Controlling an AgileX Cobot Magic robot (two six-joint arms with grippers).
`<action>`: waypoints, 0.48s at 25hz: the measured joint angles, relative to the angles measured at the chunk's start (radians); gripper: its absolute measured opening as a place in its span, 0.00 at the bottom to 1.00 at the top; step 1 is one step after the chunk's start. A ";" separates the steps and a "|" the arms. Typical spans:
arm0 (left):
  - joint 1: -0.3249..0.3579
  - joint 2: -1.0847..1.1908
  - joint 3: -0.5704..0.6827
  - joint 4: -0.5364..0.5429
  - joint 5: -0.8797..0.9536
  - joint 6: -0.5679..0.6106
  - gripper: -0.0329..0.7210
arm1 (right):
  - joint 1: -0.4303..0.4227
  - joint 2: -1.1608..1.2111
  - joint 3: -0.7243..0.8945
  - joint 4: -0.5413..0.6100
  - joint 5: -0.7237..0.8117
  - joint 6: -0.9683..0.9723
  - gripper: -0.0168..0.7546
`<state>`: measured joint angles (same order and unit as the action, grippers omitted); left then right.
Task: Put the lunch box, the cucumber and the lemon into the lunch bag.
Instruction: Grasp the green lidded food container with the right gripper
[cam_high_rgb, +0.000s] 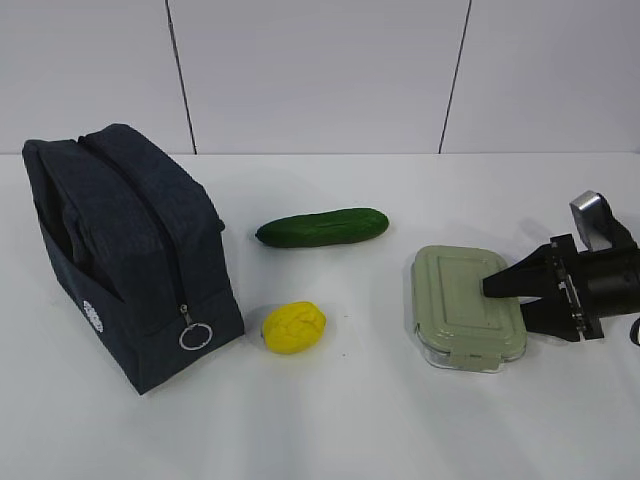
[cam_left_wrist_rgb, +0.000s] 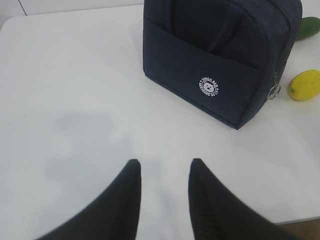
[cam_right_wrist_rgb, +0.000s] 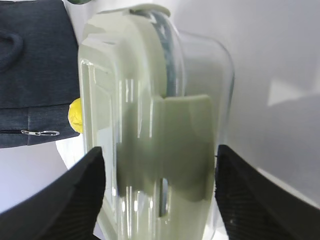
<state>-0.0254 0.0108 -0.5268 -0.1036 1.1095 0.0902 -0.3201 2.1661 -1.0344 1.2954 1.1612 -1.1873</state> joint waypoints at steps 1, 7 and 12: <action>0.000 0.000 0.000 0.000 0.000 0.000 0.36 | 0.000 0.000 0.000 0.000 0.000 0.000 0.70; 0.000 0.000 0.000 0.000 0.000 0.000 0.36 | 0.000 0.000 0.000 0.000 0.000 0.000 0.70; 0.000 0.000 0.000 0.000 0.000 0.000 0.36 | 0.000 0.000 0.000 0.000 0.000 0.000 0.69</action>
<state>-0.0254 0.0108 -0.5268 -0.1036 1.1095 0.0902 -0.3201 2.1661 -1.0344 1.2954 1.1612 -1.1873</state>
